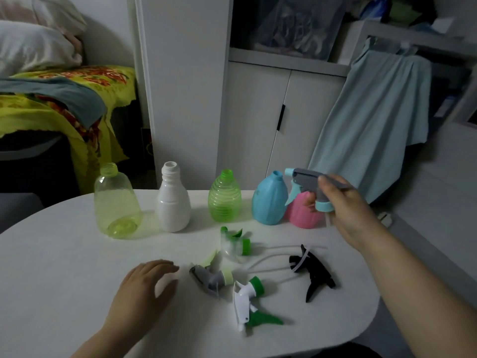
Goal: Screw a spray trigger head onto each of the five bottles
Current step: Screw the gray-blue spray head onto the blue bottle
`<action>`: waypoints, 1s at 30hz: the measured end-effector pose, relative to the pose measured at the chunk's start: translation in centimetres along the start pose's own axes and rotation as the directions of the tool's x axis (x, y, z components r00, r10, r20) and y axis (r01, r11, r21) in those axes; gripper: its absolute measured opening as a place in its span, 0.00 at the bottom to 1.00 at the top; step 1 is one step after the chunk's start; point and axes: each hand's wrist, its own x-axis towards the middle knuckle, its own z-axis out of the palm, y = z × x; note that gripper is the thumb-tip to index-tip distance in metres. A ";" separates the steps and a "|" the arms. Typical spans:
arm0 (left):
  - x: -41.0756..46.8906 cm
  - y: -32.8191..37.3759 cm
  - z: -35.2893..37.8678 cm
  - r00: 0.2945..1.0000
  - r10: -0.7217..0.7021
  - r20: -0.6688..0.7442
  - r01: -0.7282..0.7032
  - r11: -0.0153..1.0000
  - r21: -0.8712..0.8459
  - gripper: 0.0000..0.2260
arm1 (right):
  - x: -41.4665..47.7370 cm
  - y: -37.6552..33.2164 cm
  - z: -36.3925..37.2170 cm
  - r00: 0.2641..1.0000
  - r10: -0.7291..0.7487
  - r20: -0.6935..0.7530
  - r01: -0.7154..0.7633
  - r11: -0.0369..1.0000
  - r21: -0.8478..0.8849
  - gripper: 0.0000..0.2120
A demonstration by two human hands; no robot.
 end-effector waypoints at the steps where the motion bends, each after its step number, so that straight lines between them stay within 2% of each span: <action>1: 0.5 1.2 0.2 0.999 0.041 -0.012 -0.042 0.999 -0.028 0.09 | 0.3 0.2 -0.6 1.000 -0.006 -0.030 0.008 0.998 0.059 0.06; 5: 3.7 7.0 1.5 0.976 0.215 -0.031 -0.217 0.959 -0.181 0.10 | 1.2 1.2 -2.9 0.998 -0.031 -0.055 0.041 0.980 0.197 0.07; 9: 8.7 11.8 3.9 0.971 0.236 -0.046 -0.239 0.923 -0.302 0.15 | 2.1 2.1 -5.1 0.999 0.013 -0.044 -0.003 0.973 0.230 0.06; 13: 14.2 14.1 6.5 0.983 0.180 -0.033 -0.180 0.920 -0.349 0.24 | 3.2 2.7 -6.8 0.996 0.064 -0.061 -0.056 0.991 0.123 0.06; 16: 17.1 14.3 8.3 0.991 0.136 0.001 -0.129 0.942 -0.309 0.33 | 4.0 3.1 -8.0 0.996 0.054 -0.072 -0.046 0.993 0.110 0.07; 20: 19.6 14.4 9.7 0.992 0.113 0.054 -0.088 0.937 -0.338 0.37 | 4.7 3.3 -9.5 0.997 0.029 -0.070 -0.023 0.996 0.085 0.08; 23: 20.7 14.5 10.3 0.987 0.117 0.110 -0.066 0.919 -0.389 0.37 | 5.2 3.2 -10.2 0.996 0.009 -0.085 -0.003 0.997 0.071 0.08; 30: 20.4 14.4 10.6 0.975 0.162 0.153 -0.080 0.895 -0.438 0.28 | 5.9 1.5 -10.2 0.991 -0.072 -0.114 0.082 0.993 0.085 0.08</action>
